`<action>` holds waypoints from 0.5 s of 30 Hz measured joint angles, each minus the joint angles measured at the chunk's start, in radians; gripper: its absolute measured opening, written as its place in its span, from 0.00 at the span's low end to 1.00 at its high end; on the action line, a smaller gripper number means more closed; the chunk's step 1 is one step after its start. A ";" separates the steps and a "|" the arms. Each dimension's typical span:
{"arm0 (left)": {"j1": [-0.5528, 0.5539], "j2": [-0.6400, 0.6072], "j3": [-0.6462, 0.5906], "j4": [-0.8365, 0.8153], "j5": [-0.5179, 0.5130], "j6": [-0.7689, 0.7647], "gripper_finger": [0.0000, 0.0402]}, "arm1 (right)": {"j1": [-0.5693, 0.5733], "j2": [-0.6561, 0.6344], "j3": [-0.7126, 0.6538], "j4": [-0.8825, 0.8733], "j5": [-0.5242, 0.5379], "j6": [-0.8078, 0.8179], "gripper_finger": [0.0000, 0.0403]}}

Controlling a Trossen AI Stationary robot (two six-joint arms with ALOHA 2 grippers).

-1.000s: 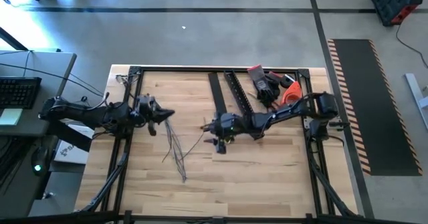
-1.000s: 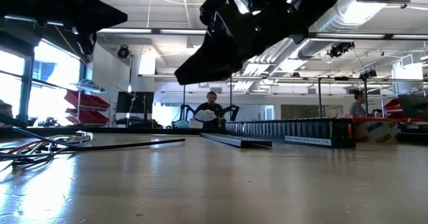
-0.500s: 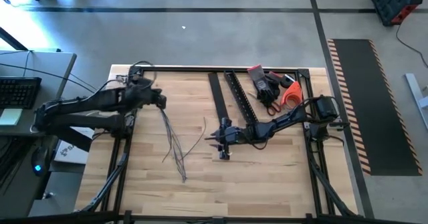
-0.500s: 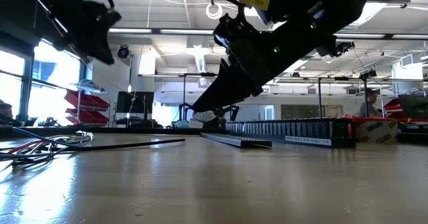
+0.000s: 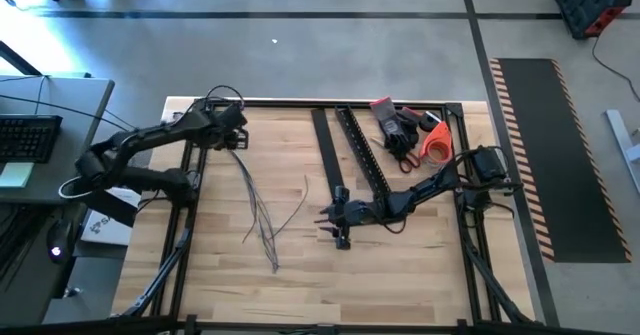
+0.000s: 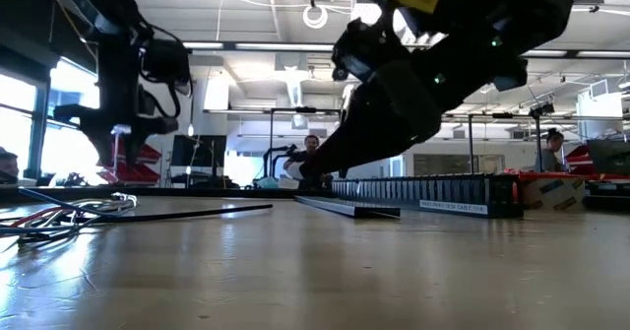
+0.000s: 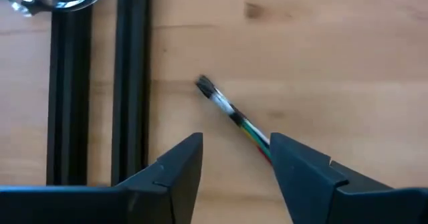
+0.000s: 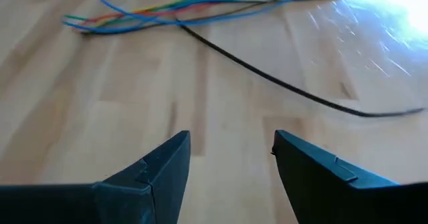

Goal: Ziptie cables
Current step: Wrap the black zip tie around the cable wires

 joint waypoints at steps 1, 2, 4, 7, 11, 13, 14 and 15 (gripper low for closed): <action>0.025 0.026 0.000 0.019 0.004 0.002 0.41 | 0.010 0.000 0.000 0.005 0.004 0.000 0.51; 0.047 0.054 0.000 0.045 0.012 0.012 0.40 | 0.020 0.000 0.000 0.006 0.005 0.000 0.51; 0.086 0.107 0.000 0.102 0.027 0.028 0.40 | 0.038 0.000 0.000 0.006 0.007 0.005 0.51; 0.120 0.181 0.000 0.157 0.049 0.034 0.38 | 0.064 0.000 0.000 0.016 0.033 0.025 0.51; 0.140 0.265 0.001 0.159 0.054 0.033 0.34 | 0.096 0.000 0.000 0.014 0.070 0.051 0.51; 0.139 0.296 0.005 0.153 0.051 0.033 0.32 | 0.111 0.000 0.000 0.013 0.089 0.060 0.51; 0.139 0.311 0.006 0.151 0.049 0.034 0.31 | 0.118 0.000 0.000 0.013 0.099 0.061 0.51; 0.139 0.323 0.009 0.151 0.048 0.035 0.29 | 0.125 0.000 0.000 0.013 0.110 0.061 0.51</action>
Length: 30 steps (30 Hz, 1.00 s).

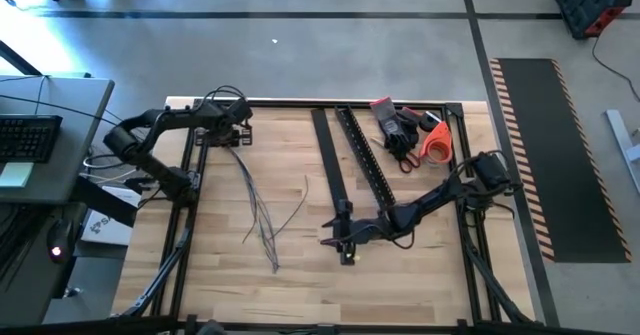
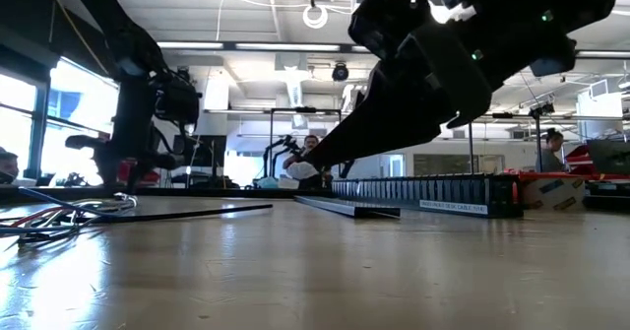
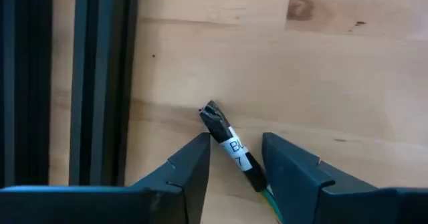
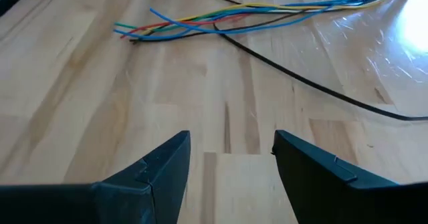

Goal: Ziptie cables
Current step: Wrap the black zip tie around the cable wires

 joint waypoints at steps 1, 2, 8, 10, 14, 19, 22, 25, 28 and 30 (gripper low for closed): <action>-0.001 0.007 0.000 0.002 -0.004 0.000 0.27 | 0.008 0.000 0.000 0.000 0.011 0.001 0.51; -0.002 0.013 0.001 0.004 -0.007 0.005 0.25 | 0.016 0.000 0.000 0.000 0.027 0.004 0.51; -0.020 -0.027 -0.010 0.031 -0.011 0.138 0.04 | 0.090 -0.054 0.000 -0.095 0.200 0.042 0.51; -0.036 -0.080 -0.017 0.021 -0.022 0.183 0.03 | 0.122 -0.097 0.000 -0.175 0.281 0.069 0.51; -0.082 -0.252 0.016 -0.053 -0.044 0.211 0.01 | 0.190 -0.209 0.000 -0.349 0.448 0.123 0.51; -0.204 -0.506 0.128 -0.221 -0.028 0.183 0.01 | 0.244 -0.344 0.000 -0.462 0.581 0.148 0.51; -0.292 -0.648 0.217 -0.290 0.035 0.160 0.01 | 0.257 -0.404 0.001 -0.467 0.628 0.129 0.51; -0.379 -0.772 0.325 -0.277 0.119 0.127 0.00 | 0.257 -0.441 0.001 -0.470 0.652 0.095 0.51; -0.470 -0.857 0.436 -0.194 0.170 0.099 0.00 | 0.250 -0.456 0.001 -0.473 0.664 0.070 0.51; -0.523 -0.894 0.492 -0.074 0.198 0.097 0.00 | 0.242 -0.458 0.001 -0.473 0.664 0.065 0.51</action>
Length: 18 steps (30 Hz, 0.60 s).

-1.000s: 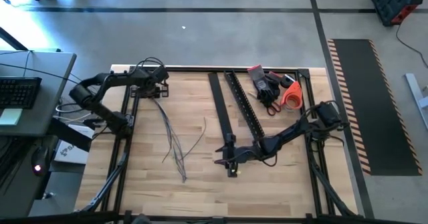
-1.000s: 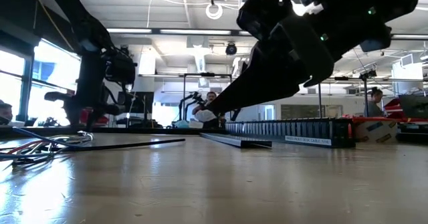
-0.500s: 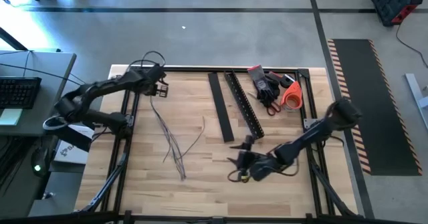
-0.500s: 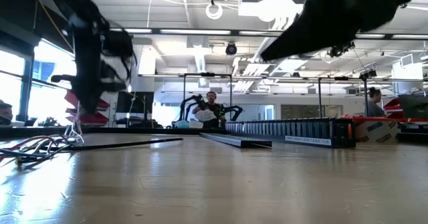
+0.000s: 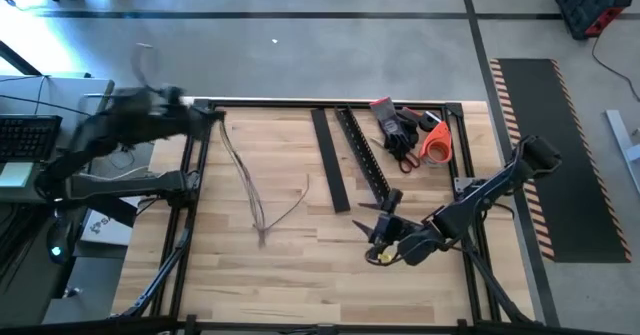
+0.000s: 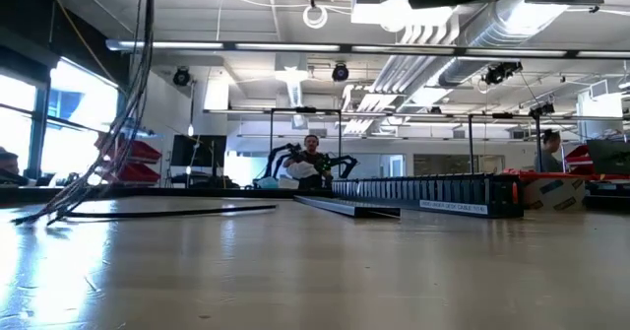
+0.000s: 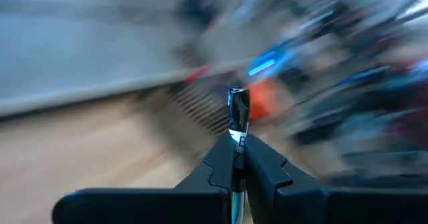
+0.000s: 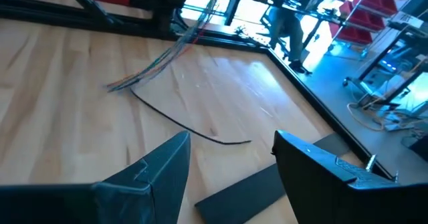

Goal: Ziptie cables
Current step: Wrap the black zip tie around the cable wires

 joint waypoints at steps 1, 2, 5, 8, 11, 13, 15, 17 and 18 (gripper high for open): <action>-0.023 -0.013 0.023 0.076 0.019 0.000 0.00 | -0.005 0.000 0.000 0.000 0.000 -0.002 0.51; -0.044 -0.020 0.042 0.159 0.037 0.003 0.00 | -0.011 0.000 0.000 -0.001 0.000 -0.003 0.51; -0.088 -0.019 0.079 0.388 0.092 0.053 0.00 | -0.034 0.000 0.000 -0.002 -0.009 0.004 0.51; -0.102 0.011 0.123 0.444 0.056 0.165 0.00 | -0.051 0.000 0.000 -0.006 -0.010 0.004 0.51; -0.102 0.049 0.175 0.313 -0.119 0.329 0.00 | -0.064 0.000 0.000 -0.017 -0.013 0.009 0.51; -0.101 0.075 0.192 0.210 -0.231 0.432 0.00 | -0.066 0.000 0.000 -0.033 -0.020 0.016 0.51; -0.101 0.100 0.191 0.117 -0.307 0.499 0.00 | -0.066 0.000 0.000 -0.048 -0.021 0.034 0.51; -0.105 0.128 0.178 0.034 -0.333 0.522 0.00 | -0.065 0.000 0.000 -0.061 -0.022 0.058 0.51; -0.111 0.145 0.164 -0.001 -0.331 0.523 0.00 | -0.061 0.000 0.000 -0.067 -0.024 0.069 0.51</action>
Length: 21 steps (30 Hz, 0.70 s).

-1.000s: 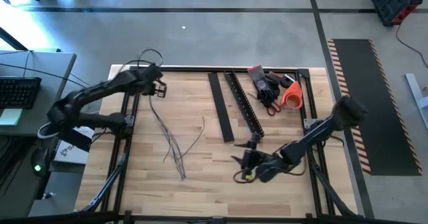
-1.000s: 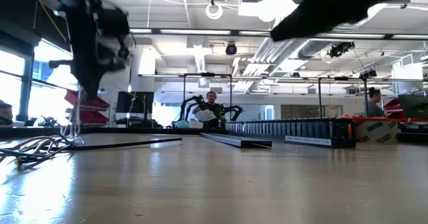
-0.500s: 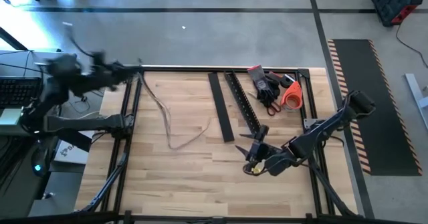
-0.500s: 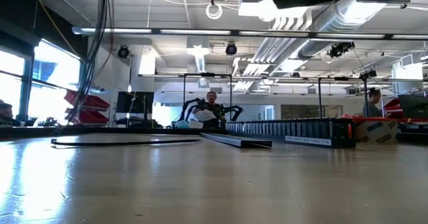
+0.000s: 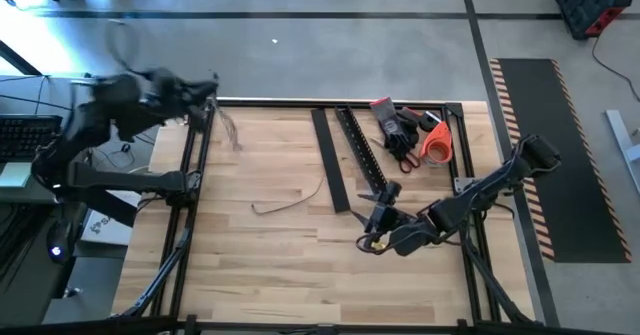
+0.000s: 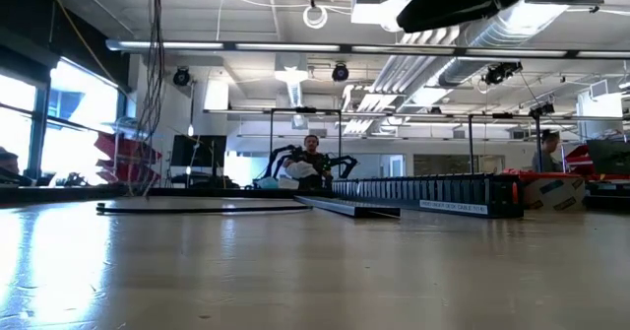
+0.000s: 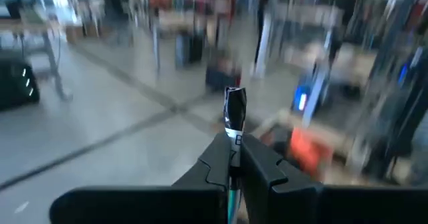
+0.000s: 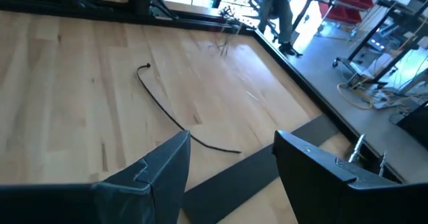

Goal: Ziptie cables
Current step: Wrap the black zip tie around the cable wires

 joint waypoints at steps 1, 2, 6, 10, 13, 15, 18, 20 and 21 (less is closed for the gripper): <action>-0.009 0.017 -0.024 -0.023 0.000 -0.001 0.00 | 0.004 0.000 0.000 -0.003 -0.005 0.012 0.51; -0.024 0.034 -0.058 -0.032 0.001 -0.012 0.00 | 0.009 0.000 0.000 -0.006 -0.009 0.021 0.51; -0.130 0.132 -0.249 0.072 0.008 -0.088 0.00 | 0.037 0.000 0.000 -0.006 -0.012 0.025 0.51; -0.268 0.257 -0.405 0.420 0.045 -0.212 0.00 | 0.078 -0.002 0.000 -0.007 0.010 0.024 0.51; -0.388 0.376 -0.438 0.587 0.098 -0.260 0.00 | 0.133 -0.006 0.002 -0.006 0.053 0.022 0.51; -0.462 0.453 -0.438 0.662 0.099 -0.299 0.00 | 0.174 -0.016 0.003 -0.012 0.100 0.022 0.51; -0.549 0.563 -0.436 0.802 0.079 -0.351 0.00 | 0.233 -0.041 0.003 -0.024 0.177 0.022 0.51; -0.595 0.657 -0.436 0.909 0.042 -0.381 0.00 | 0.264 -0.055 0.003 -0.021 0.219 0.022 0.51; -0.613 0.707 -0.437 0.972 0.026 -0.389 0.00 | 0.276 -0.061 0.003 -0.022 0.235 0.023 0.51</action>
